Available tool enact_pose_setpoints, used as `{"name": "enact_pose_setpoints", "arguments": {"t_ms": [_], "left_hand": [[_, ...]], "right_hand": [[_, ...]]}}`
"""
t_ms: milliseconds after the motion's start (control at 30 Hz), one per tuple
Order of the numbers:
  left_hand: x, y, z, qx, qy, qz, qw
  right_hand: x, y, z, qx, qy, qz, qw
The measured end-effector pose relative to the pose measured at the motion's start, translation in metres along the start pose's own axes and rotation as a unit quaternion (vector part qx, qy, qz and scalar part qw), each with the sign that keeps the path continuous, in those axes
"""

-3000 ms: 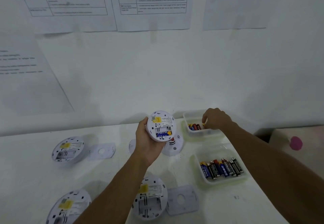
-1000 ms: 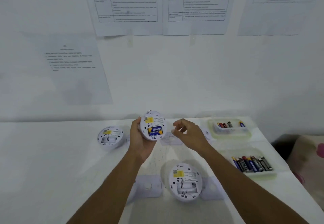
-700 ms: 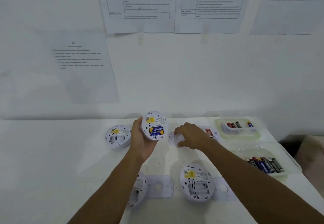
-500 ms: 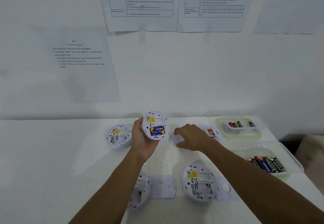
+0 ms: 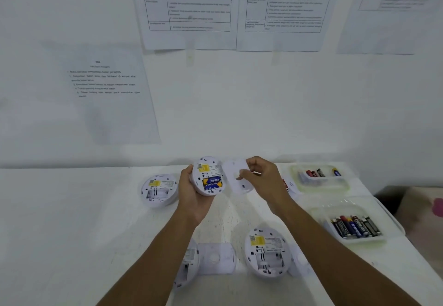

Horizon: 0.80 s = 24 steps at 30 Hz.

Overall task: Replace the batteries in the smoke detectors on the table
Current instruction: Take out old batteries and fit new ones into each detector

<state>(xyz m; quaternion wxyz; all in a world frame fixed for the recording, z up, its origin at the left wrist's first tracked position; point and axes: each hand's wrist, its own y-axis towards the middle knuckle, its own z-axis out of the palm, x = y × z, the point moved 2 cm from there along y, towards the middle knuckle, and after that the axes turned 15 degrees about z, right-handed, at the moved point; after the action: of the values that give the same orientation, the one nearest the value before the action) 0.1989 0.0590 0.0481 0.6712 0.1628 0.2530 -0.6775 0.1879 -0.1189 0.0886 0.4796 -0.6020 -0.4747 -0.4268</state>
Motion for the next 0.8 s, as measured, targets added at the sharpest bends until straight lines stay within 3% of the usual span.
{"name": "enact_pose_setpoints", "arguments": {"t_ms": [167,267,400,533,800], "left_hand": [[0.015,-0.013,0.017,0.048,0.003,-0.005,0.999],[0.021,-0.019,0.023,0.057,0.009,-0.008,0.998],[0.025,-0.028,0.028,0.037,0.020,-0.008,0.999],[0.026,-0.033,0.026,0.007,0.033,-0.020,0.999],[0.030,-0.041,0.027,0.001,0.045,-0.010,0.999]], "right_hand": [[0.011,-0.016,0.010,0.006,0.052,-0.018,0.998],[0.010,-0.023,0.016,-0.080,-0.019,-0.091,0.992],[0.000,-0.033,0.024,-0.151,-0.147,-0.195,0.958],[-0.008,-0.044,0.033,-0.159,-0.250,-0.160,0.942],[-0.001,-0.054,0.033,-0.156,-0.276,-0.176,0.932]]}}
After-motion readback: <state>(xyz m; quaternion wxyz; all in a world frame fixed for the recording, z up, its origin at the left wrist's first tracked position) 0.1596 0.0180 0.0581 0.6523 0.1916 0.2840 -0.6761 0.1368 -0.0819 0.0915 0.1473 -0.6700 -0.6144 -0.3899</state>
